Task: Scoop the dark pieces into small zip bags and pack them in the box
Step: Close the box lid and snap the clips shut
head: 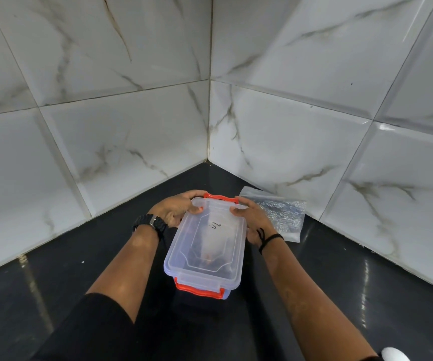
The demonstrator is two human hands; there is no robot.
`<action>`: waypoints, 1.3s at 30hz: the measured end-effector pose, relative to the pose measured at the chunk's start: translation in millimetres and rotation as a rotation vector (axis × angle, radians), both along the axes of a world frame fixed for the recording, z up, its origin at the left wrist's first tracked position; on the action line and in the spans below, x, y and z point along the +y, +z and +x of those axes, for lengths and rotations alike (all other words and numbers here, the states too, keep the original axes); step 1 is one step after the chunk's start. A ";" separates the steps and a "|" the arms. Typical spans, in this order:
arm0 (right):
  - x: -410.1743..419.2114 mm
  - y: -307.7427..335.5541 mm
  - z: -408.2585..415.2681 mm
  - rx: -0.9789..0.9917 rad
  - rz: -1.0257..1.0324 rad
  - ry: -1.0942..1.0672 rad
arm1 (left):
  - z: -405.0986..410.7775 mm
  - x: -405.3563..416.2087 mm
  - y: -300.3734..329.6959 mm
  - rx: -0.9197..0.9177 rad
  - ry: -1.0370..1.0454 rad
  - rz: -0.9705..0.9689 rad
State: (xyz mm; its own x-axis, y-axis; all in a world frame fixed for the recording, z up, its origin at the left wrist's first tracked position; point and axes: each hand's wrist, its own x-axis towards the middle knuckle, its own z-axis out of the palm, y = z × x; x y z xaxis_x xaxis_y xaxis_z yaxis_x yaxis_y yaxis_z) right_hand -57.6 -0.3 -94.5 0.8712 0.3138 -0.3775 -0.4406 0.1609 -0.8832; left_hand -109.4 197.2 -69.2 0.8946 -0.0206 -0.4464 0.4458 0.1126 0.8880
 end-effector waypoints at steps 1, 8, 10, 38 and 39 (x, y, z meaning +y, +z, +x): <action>-0.1 -0.6 -0.7 0.000 0.002 -0.008 | -0.6 -0.9 0.3 -0.001 0.002 0.004; 0.9 -1.6 2.3 -0.035 -0.007 -0.033 | 0.8 -0.7 0.9 0.001 0.026 0.053; 1.8 -1.3 1.7 -0.079 0.001 -0.036 | 0.0 -1.4 1.5 -0.014 0.035 0.074; -59.3 -48.9 -141.4 -1.845 -1.172 0.319 | -198.0 -29.2 -58.9 -0.776 -0.273 1.504; -58.9 -49.0 -142.0 -1.859 -1.155 0.304 | -197.0 -28.2 -60.4 -0.772 -0.274 1.507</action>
State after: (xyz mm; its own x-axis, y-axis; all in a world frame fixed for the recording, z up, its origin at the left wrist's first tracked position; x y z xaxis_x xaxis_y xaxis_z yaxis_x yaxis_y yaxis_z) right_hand -199.5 -59.2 -143.5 0.3447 0.7865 0.5125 0.8637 -0.4796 0.1551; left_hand -306.4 169.0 -129.6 0.9377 -0.1965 0.2866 -0.2419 -0.9612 0.1326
